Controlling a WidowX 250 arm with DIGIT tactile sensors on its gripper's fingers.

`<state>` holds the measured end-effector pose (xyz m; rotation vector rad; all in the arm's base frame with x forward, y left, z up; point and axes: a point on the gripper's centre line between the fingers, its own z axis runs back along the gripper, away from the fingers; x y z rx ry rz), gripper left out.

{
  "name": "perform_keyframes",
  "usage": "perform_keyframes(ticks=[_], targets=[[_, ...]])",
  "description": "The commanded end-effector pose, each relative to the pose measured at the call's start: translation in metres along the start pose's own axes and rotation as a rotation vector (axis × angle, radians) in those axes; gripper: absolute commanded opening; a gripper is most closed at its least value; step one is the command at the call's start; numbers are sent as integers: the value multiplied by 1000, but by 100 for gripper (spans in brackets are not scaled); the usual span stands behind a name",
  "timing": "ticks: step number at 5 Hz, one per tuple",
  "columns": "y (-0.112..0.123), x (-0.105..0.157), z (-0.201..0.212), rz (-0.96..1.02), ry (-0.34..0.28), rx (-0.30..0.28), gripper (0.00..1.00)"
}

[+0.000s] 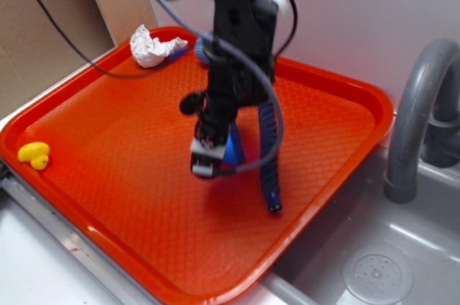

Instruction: Grab the blue block.

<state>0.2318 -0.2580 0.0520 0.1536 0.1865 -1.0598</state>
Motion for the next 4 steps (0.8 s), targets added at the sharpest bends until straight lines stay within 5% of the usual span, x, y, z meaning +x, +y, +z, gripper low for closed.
perform_keyframes(ticks=[1, 2, 4], targets=[[-12, -5, 12, -15, -83, 21, 0], [-7, -15, 22, 66, -82, 43, 0], [8, -98, 94, 467, -172, 92, 0]])
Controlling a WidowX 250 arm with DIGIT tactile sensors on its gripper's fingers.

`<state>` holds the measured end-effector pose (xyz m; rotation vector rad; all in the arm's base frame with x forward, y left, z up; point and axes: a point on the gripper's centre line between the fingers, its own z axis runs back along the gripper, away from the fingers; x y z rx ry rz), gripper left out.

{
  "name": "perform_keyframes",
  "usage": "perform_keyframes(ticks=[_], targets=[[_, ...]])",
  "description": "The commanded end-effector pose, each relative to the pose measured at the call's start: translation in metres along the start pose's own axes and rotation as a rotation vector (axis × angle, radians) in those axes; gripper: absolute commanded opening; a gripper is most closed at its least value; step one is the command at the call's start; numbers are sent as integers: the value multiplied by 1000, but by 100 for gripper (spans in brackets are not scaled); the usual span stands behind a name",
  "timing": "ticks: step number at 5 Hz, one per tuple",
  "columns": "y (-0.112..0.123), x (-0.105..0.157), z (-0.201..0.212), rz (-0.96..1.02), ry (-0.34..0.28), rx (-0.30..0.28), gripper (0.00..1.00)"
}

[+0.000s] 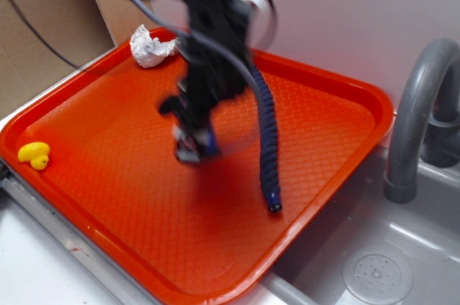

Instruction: Grab the blue block.

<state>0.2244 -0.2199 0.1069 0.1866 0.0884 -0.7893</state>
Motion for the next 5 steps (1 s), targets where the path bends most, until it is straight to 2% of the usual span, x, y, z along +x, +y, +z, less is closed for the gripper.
perform_keyframes(ticks=[1, 3, 4, 5], targets=[[19, -94, 64, 376, -96, 69, 0], [17, -168, 84, 672, -77, 108, 0], [21, -179, 81, 777, -47, 99, 0], [19, -186, 75, 810, -7, 62, 0]])
